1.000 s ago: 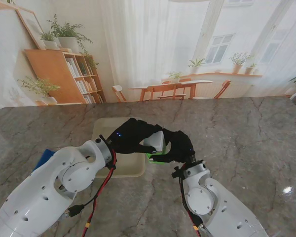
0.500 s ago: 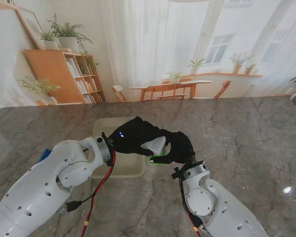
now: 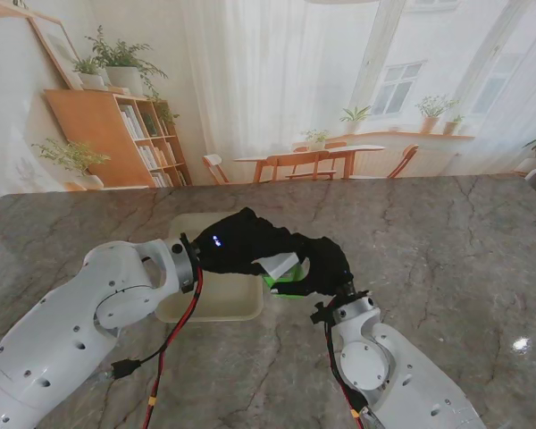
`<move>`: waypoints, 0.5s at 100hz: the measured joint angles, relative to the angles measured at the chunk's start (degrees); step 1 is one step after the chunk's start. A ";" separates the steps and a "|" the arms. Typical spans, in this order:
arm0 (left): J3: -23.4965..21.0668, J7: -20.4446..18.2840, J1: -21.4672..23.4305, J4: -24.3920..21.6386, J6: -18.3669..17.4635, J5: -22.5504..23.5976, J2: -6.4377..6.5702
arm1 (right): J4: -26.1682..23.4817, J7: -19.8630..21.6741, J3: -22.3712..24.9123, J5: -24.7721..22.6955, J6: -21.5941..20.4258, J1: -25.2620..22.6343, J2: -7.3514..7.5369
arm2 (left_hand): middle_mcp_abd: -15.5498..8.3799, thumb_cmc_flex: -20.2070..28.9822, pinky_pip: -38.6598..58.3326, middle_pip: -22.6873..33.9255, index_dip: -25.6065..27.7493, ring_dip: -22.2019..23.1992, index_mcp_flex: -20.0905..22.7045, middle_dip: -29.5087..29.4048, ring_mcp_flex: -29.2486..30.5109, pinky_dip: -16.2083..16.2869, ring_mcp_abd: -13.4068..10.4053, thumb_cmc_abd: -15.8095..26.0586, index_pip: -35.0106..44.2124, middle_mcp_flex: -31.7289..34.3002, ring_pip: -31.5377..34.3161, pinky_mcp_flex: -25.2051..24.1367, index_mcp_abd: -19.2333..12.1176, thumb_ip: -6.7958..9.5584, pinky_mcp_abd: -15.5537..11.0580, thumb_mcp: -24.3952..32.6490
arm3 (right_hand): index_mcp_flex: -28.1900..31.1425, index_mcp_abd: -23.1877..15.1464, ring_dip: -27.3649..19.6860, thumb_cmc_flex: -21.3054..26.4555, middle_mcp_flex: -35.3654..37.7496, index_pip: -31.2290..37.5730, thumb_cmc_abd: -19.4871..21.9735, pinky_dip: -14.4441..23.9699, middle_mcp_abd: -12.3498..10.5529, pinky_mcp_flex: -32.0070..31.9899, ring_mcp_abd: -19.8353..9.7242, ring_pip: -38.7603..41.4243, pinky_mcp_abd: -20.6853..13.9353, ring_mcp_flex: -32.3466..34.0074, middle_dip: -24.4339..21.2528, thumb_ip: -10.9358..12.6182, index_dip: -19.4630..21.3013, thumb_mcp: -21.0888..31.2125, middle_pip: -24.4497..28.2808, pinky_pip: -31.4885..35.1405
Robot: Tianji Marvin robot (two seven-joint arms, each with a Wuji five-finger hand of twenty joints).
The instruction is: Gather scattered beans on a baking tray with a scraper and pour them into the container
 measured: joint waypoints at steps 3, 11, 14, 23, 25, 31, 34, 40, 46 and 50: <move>-0.09 -0.51 0.06 -0.24 0.13 0.25 0.06 | -0.12 0.00 0.01 0.00 -0.01 0.00 0.00 | 1.35 0.37 -0.44 -0.12 -0.62 -0.06 -1.24 -0.40 -0.52 -0.01 0.54 0.47 -1.94 -1.05 -0.36 -0.82 1.62 0.02 -0.01 -0.05 | -0.01 0.00 0.00 0.00 0.00 0.00 0.00 0.00 0.00 0.00 0.00 0.00 0.00 0.00 0.00 0.00 0.00 0.00 0.00 0.00; -0.74 -1.91 0.54 -1.14 0.89 1.31 0.15 | -0.43 0.01 0.01 0.00 -0.05 -0.02 0.00 | 4.23 -1.86 -1.63 -1.27 -2.58 -0.55 -3.43 -2.11 -3.15 -0.01 2.07 0.43 -4.97 -4.52 -1.37 -2.75 5.00 0.23 -0.01 0.37 | -0.01 0.00 0.00 0.00 0.00 0.00 0.00 0.00 0.00 0.00 0.00 0.00 0.00 0.00 0.00 0.00 0.00 0.00 0.00 0.00; -1.03 -2.22 0.79 -1.47 1.13 1.71 0.19 | -0.54 0.02 0.01 0.00 -0.06 -0.04 0.00 | 5.04 -4.06 -1.82 -1.52 -5.94 -0.66 -3.43 -2.71 -4.43 -0.02 2.70 0.38 -5.72 -5.93 -1.63 -3.49 5.81 0.24 0.00 0.38 | -0.01 0.00 0.00 0.00 0.00 0.00 0.00 0.00 0.00 0.00 0.00 0.00 0.00 0.00 0.00 0.00 0.00 0.00 0.00 0.00; -1.67 -2.71 1.44 -2.09 1.43 1.84 0.30 | -0.78 0.09 0.01 -0.04 -0.06 -0.08 0.00 | 7.28 -12.15 -3.28 -2.48 -17.43 -1.34 -3.43 -3.75 -7.54 -0.02 4.72 0.87 -7.18 -9.67 -2.79 -5.56 7.98 0.26 0.08 0.07 | -0.02 0.00 0.00 0.00 0.00 0.00 0.00 0.00 0.00 0.00 0.00 -0.02 0.00 0.00 0.00 0.00 0.00 0.00 0.00 0.00; -1.79 -2.84 1.57 -2.22 1.44 1.78 0.32 | -0.81 0.11 0.01 -0.05 -0.06 -0.09 0.00 | 7.92 -13.97 -3.70 -2.91 -19.96 -1.44 -3.43 -4.10 -7.78 -0.03 4.88 1.12 -7.26 -10.40 -3.30 -5.71 8.84 0.26 0.09 0.59 | -0.02 0.00 0.00 0.00 0.00 0.00 0.00 0.00 0.00 0.00 0.00 -0.02 0.00 0.00 0.00 0.00 0.00 0.00 0.00 0.00; -2.30 -3.45 2.07 -2.71 1.47 1.28 0.35 | -0.90 0.20 0.02 -0.07 -0.04 -0.13 0.00 | 9.06 -18.99 -4.47 -3.25 -24.60 -1.97 -3.43 -4.48 -8.45 -0.04 5.62 2.25 -7.86 -12.27 -3.61 -6.69 11.18 0.26 0.74 0.21 | -0.02 0.00 0.00 0.00 0.00 0.00 0.00 0.00 0.00 0.00 -0.01 -0.02 0.00 0.00 0.00 0.00 0.00 0.00 0.00 0.00; -2.62 -3.80 2.35 -2.96 1.49 0.74 0.35 | -0.96 0.28 0.04 -0.08 -0.02 -0.15 0.01 | 9.26 -21.65 -4.75 -3.35 -25.55 -2.07 -3.43 -4.83 -9.37 -0.04 5.94 3.71 -7.89 -12.69 -4.06 -7.14 12.03 0.26 0.93 0.06 | -0.02 0.00 0.00 0.00 0.00 0.00 0.00 0.00 0.00 0.00 -0.01 -0.02 0.00 0.00 0.00 0.00 0.00 0.00 0.00 0.00; -3.39 -4.11 3.08 -3.48 1.86 -0.72 0.34 | -1.04 0.42 0.06 -0.09 0.05 -0.18 0.01 | 9.82 -26.02 -5.35 -3.40 -26.04 -2.85 -3.43 -4.89 -10.34 -0.04 6.04 6.28 -7.91 -13.21 -4.60 -7.79 13.20 0.26 1.55 0.07 | -0.02 0.00 0.00 0.00 0.00 0.00 0.00 0.00 0.00 0.00 -0.01 -0.02 0.00 0.00 0.00 0.00 0.00 0.00 0.00 0.00; -4.19 -3.91 4.10 -3.99 3.38 -2.48 0.29 | -1.12 0.55 0.08 -0.10 0.20 -0.21 0.03 | 9.89 -28.82 -6.02 -3.14 -26.04 -2.86 -3.43 -4.89 -10.43 -0.04 6.65 8.46 -7.92 -13.21 -5.22 -8.28 14.45 0.26 2.55 0.11 | -0.02 0.00 0.00 0.00 0.00 0.00 0.00 0.00 0.00 0.00 -0.01 -0.02 0.00 0.00 0.00 0.00 0.00 0.00 0.00 0.00; -4.38 -3.47 4.87 -4.27 5.85 -4.54 0.25 | -1.20 0.62 0.08 -0.17 0.45 -0.23 0.04 | 9.98 -29.83 -6.77 -2.74 -24.48 -2.90 -3.43 -3.46 -10.87 0.04 7.05 9.11 -7.86 -12.81 -5.92 -8.56 15.55 0.27 3.34 0.10 | -0.02 0.00 0.00 0.00 0.00 0.00 0.00 0.00 0.00 0.00 -0.01 -0.02 0.00 0.00 0.00 0.00 0.00 0.00 0.00 0.00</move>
